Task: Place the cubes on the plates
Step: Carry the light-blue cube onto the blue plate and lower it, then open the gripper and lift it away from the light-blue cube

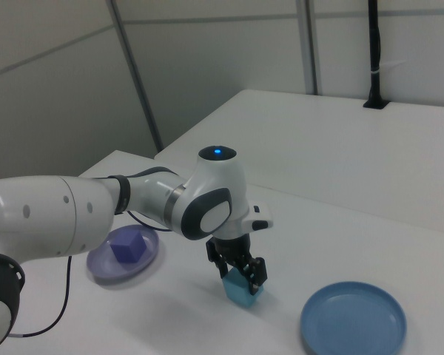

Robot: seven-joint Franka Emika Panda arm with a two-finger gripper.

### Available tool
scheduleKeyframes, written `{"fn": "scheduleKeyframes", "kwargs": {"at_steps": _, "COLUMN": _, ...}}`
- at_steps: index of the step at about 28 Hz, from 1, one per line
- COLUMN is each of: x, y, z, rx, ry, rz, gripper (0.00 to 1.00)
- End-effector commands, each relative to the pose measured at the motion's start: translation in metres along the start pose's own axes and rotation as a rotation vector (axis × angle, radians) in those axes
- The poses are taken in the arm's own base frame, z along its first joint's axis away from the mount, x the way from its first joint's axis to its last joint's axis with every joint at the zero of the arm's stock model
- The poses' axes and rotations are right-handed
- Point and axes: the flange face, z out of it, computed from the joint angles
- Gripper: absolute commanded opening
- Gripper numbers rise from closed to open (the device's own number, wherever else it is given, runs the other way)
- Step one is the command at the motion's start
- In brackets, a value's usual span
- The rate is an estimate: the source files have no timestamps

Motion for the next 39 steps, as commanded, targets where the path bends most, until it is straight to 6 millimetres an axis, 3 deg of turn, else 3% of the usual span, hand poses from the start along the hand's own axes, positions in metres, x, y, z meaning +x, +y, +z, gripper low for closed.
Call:
{"fn": "scheduleKeyframes", "kwargs": {"at_steps": 1, "x": -0.003, "y": 0.018, "z": -0.003, "rx": -0.003, "ry": 0.022, "rz": 0.037, "gripper": 0.27}}
{"fn": "scheduleKeyframes", "kwargs": {"at_steps": 2, "x": -0.004, "y": 0.022, "z": -0.009, "rx": -0.003, "ry": 0.03, "rz": 0.041, "gripper": 0.13}}
{"fn": "scheduleKeyframes", "kwargs": {"at_steps": 4, "x": -0.004, "y": 0.025, "z": -0.025, "rx": -0.002, "ry": 0.05, "rz": 0.048, "gripper": 0.07}}
{"fn": "scheduleKeyframes", "kwargs": {"at_steps": 7, "x": -0.01, "y": 0.051, "z": -0.059, "rx": 0.001, "ry": 0.08, "rz": 0.089, "gripper": 0.05}}
{"fn": "scheduleKeyframes", "kwargs": {"at_steps": 11, "x": -0.012, "y": 0.078, "z": -0.088, "rx": 0.006, "ry": 0.091, "rz": 0.098, "gripper": 0.05}}
{"fn": "scheduleKeyframes", "kwargs": {"at_steps": 15, "x": -0.011, "y": 0.122, "z": -0.111, "rx": -0.001, "ry": 0.126, "rz": 0.09, "gripper": 0.05}}
{"fn": "scheduleKeyframes", "kwargs": {"at_steps": 17, "x": -0.012, "y": 0.147, "z": -0.1, "rx": -0.005, "ry": 0.12, "rz": 0.08, "gripper": 0.05}}
{"fn": "scheduleKeyframes", "kwargs": {"at_steps": 19, "x": -0.009, "y": 0.157, "z": -0.091, "rx": -0.015, "ry": 0.115, "rz": 0.076, "gripper": 0.06}}
{"fn": "scheduleKeyframes", "kwargs": {"at_steps": 22, "x": 0.006, "y": 0.185, "z": -0.077, "rx": -0.03, "ry": 0.144, "rz": 0.061, "gripper": 0.06}}
{"fn": "scheduleKeyframes", "kwargs": {"at_steps": 25, "x": 0.014, "y": 0.199, "z": -0.057, "rx": -0.049, "ry": 0.155, "rz": 0.017, "gripper": 0.07}}
{"fn": "scheduleKeyframes", "kwargs": {"at_steps": 29, "x": 0.021, "y": 0.215, "z": -0.043, "rx": -0.071, "ry": 0.222, "rz": 0.033, "gripper": 0.13}}
{"fn": "scheduleKeyframes", "kwargs": {"at_steps": 33, "x": 0.02, "y": 0.22, "z": -0.043, "rx": -0.077, "ry": 0.229, "rz": 0.033, "gripper": 0.15}}
{"fn": "scheduleKeyframes", "kwargs": {"at_steps": 35, "x": 0.018, "y": 0.224, "z": -0.044, "rx": -0.08, "ry": 0.228, "rz": 0.036, "gripper": 0.29}}
{"fn": "scheduleKeyframes", "kwargs": {"at_steps": 36, "x": 0.019, "y": 0.223, "z": -0.044, "rx": -0.084, "ry": 0.226, "rz": 0.032, "gripper": 0.45}}
{"fn": "scheduleKeyframes", "kwargs": {"at_steps": 37, "x": 0.018, "y": 0.224, "z": -0.044, "rx": -0.092, "ry": 0.224, "rz": 0.024, "gripper": 0.69}}
{"fn": "scheduleKeyframes", "kwargs": {"at_steps": 38, "x": 0.017, "y": 0.227, "z": -0.046, "rx": -0.113, "ry": 0.219, "rz": 0.003, "gripper": 1.0}}
{"fn": "scheduleKeyframes", "kwargs": {"at_steps": 39, "x": 0.017, "y": 0.227, "z": -0.046, "rx": -0.121, "ry": 0.214, "rz": -0.008, "gripper": 1.0}}
